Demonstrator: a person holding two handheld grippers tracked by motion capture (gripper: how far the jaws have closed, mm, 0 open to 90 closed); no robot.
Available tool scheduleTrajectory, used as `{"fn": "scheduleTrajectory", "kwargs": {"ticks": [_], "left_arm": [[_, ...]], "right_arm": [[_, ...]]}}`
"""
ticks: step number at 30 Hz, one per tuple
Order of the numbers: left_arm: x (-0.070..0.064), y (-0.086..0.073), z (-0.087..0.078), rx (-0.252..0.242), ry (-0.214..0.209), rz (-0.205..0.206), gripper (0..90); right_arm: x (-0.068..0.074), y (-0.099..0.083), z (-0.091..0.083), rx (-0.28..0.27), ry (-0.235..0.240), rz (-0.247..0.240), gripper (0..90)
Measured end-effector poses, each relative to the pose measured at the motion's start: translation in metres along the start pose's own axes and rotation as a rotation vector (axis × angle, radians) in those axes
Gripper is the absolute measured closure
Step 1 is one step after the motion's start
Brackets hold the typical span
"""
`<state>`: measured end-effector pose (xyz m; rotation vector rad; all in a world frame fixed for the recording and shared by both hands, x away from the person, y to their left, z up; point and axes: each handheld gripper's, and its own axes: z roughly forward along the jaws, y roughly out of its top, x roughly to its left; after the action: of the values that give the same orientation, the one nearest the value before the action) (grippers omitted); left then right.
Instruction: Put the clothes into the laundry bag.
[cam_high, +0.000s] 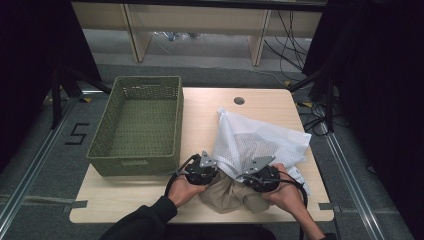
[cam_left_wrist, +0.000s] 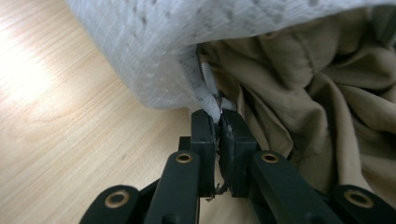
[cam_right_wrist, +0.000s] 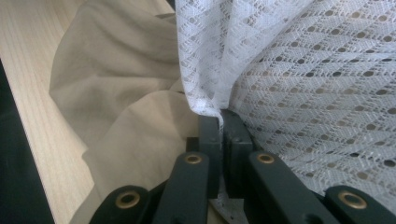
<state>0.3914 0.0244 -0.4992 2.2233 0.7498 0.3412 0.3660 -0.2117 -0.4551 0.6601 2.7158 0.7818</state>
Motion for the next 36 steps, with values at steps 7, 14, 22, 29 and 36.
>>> {"fn": "scheduleTrajectory", "kwargs": {"ticks": [7,14,22,29,36], "left_arm": [[0.0,-0.01,-0.008,0.013,-0.008,0.036,84.1],[-0.003,-0.012,-0.007,0.018,-0.026,0.015,84.1],[-0.005,-0.017,-0.011,0.038,-0.025,0.042,84.4],[0.0,-0.029,-0.024,0.062,0.015,0.08,84.6],[0.0,-0.033,-0.036,0.062,-0.01,0.065,84.7]], "right_arm": [[-0.01,0.01,0.009,-0.007,-0.027,0.012,89.2],[-0.009,0.025,0.017,-0.028,-0.024,-0.044,89.2],[-0.022,0.039,0.031,-0.01,-0.072,-0.045,89.5],[-0.044,0.051,0.041,0.0,-0.159,0.007,89.6],[-0.071,0.057,0.053,0.016,-0.19,0.047,89.7]]}}
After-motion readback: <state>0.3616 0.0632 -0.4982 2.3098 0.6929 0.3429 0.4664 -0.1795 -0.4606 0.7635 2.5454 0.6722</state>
